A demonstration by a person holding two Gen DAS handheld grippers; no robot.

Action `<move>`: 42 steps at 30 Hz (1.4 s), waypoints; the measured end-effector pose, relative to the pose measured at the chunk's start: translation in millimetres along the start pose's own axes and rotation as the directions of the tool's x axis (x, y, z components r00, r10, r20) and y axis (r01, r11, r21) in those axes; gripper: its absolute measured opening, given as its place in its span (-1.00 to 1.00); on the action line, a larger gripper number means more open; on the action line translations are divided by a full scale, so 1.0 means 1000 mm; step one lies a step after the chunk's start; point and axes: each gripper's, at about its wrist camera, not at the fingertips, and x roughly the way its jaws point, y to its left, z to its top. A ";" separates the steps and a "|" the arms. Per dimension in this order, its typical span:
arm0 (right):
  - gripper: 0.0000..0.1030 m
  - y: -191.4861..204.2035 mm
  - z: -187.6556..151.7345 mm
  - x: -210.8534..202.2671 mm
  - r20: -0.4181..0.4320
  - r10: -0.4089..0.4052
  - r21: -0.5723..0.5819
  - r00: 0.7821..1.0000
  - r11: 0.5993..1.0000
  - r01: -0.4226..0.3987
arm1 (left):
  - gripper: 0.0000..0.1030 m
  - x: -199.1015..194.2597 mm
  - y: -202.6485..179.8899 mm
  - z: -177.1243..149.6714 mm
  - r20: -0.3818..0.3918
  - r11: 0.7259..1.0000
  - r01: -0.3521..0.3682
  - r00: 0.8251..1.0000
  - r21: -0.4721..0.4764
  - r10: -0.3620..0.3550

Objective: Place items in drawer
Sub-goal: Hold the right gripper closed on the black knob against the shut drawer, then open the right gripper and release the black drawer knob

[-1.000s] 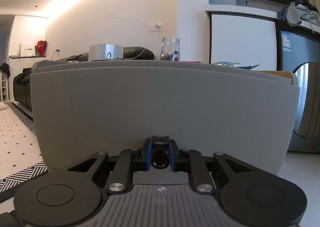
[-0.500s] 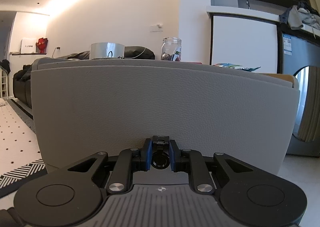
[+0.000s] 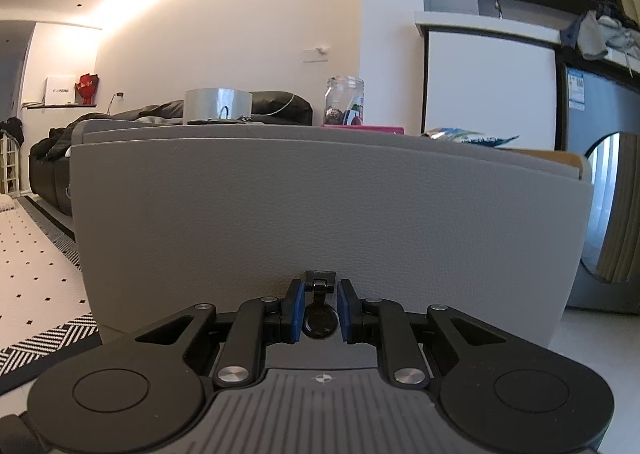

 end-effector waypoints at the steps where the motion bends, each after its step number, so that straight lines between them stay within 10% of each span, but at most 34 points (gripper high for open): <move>1: -0.61 0.000 0.000 -0.002 0.001 0.004 -0.002 1.000 1.000 -0.004 | 1.00 0.000 0.000 0.000 0.000 1.000 0.002 1.000 0.000 -0.002; 34: -0.61 -0.057 -0.016 -0.084 -0.018 -0.017 0.039 1.000 0.999 0.018 | 1.00 0.009 -0.030 -0.001 -0.007 0.999 0.008 1.000 0.042 -0.008; 42: -0.32 -0.061 -0.020 -0.104 -0.037 -0.007 0.035 0.999 0.999 0.009 | 1.00 0.009 -0.043 0.000 -0.003 0.997 0.052 0.999 0.049 -0.052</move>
